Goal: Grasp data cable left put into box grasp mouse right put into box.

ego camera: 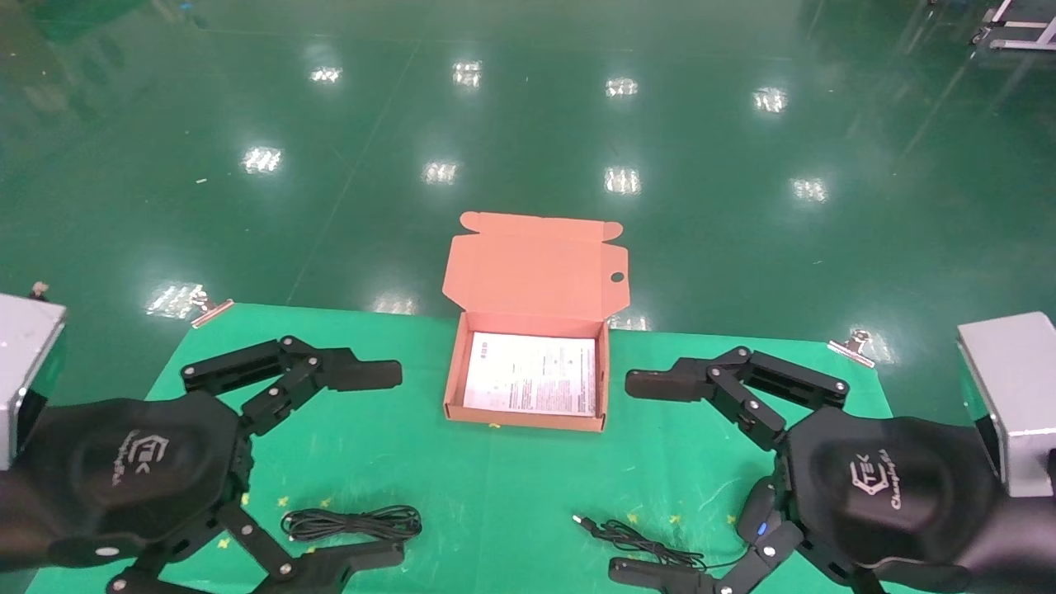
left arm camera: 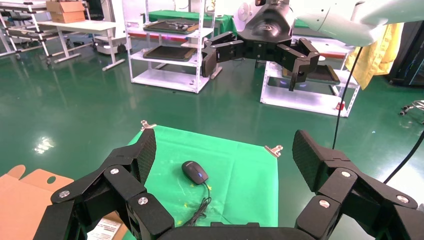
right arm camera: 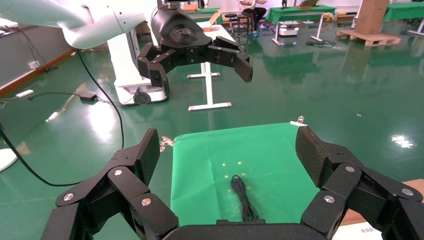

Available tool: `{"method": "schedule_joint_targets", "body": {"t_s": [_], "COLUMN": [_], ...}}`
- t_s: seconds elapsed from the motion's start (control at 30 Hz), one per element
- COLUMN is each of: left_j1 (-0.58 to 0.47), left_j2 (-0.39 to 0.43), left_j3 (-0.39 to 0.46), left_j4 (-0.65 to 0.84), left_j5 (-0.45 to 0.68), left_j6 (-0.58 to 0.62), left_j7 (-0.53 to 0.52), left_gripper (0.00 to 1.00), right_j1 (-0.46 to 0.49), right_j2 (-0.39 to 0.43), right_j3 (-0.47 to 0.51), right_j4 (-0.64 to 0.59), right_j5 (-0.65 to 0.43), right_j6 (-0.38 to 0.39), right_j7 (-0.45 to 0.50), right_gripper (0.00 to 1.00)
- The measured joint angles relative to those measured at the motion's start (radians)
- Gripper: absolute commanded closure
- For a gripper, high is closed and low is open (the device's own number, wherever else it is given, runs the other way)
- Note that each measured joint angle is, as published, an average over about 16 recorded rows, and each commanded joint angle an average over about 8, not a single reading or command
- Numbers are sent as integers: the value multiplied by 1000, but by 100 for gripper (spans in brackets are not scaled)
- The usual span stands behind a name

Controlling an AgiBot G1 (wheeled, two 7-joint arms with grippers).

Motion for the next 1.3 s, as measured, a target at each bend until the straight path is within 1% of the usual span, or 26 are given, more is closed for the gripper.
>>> {"method": "schedule_joint_targets", "body": {"t_s": [0.47, 0.7, 0.83, 1.0, 1.13, 1.3], "left_j1": [0, -17, -48, -116, -188, -292], "left_j2": [-2, -9, -9, 1, 19, 46], "left_j3": [1, 23, 53, 119, 189, 299], "left_j4": [-1, -5, -5, -2, 1, -2], "left_j5": [3, 48, 106, 214, 313, 454], "left_j6": [2, 11, 24, 49, 67, 83], "left_j7": [0, -13, -32, -70, -98, -120], "left_gripper": [0, 0, 0, 0, 0, 0], "right_j1": [1, 16, 44, 110, 178, 253], "right_j2": [2, 14, 21, 21, 8, -22], "right_j3": [-1, -11, -29, -71, -120, -192], "right_j4": [2, 22, 39, 60, 69, 74], "right_j5": [-5, -64, -138, -280, -409, -564], "right_j6": [0, -3, -11, -26, -38, -42], "right_j7": [-2, -33, -75, -156, -234, -342], "right_gripper": [0, 0, 0, 0, 0, 0]}}
